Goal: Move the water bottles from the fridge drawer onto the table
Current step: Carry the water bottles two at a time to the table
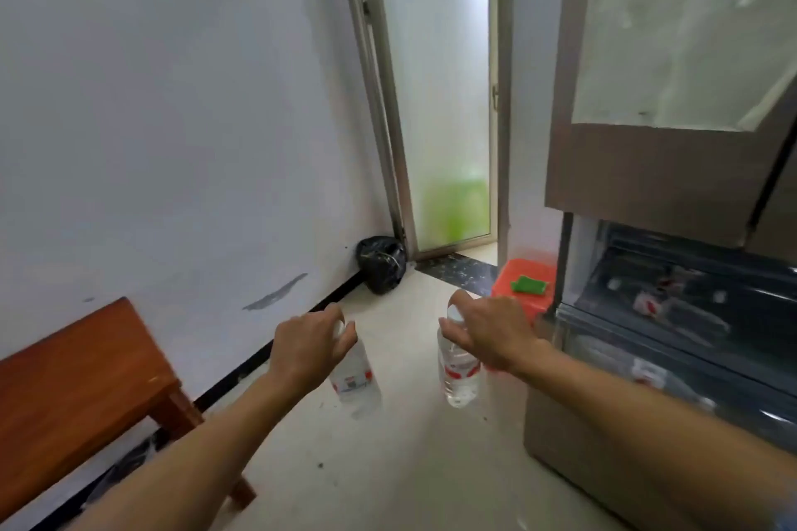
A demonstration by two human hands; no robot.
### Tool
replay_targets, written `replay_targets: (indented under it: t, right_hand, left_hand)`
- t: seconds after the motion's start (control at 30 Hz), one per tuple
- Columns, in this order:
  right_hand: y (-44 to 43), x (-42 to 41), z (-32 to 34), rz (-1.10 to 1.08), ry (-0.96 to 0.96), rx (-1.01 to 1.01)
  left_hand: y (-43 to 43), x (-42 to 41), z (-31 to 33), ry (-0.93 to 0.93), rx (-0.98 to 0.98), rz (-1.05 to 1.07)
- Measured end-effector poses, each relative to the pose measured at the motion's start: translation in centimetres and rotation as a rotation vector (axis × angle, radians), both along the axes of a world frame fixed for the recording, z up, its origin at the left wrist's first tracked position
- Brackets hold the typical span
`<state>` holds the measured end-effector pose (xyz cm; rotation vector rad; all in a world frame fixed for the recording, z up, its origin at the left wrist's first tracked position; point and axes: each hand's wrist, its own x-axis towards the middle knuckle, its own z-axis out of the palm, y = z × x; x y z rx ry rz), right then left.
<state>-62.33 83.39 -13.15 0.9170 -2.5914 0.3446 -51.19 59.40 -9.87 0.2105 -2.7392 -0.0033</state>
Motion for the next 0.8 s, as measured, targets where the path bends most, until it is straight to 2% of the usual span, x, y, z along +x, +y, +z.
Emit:
replay_targets:
  t: [0.47,0.67,0.8]
  right_hand:
    - [-33.5,18.0,-2.4,0.395,-0.152,0.102]
    - [-46.2,22.2,-3.4,0.587,-0.166,0.241]
    - [-55.4,23.3,-4.8,0.751,-0.165,0.24]
  left_hand:
    - [-26.2,27.6,-3.2,-0.106,0.046,0.409]
    - [-34.4,35.2,-5.6,-0.147,0.107,0.664]
    - [-40.3,37.7,-7.2,-0.171,0.147,0.811]
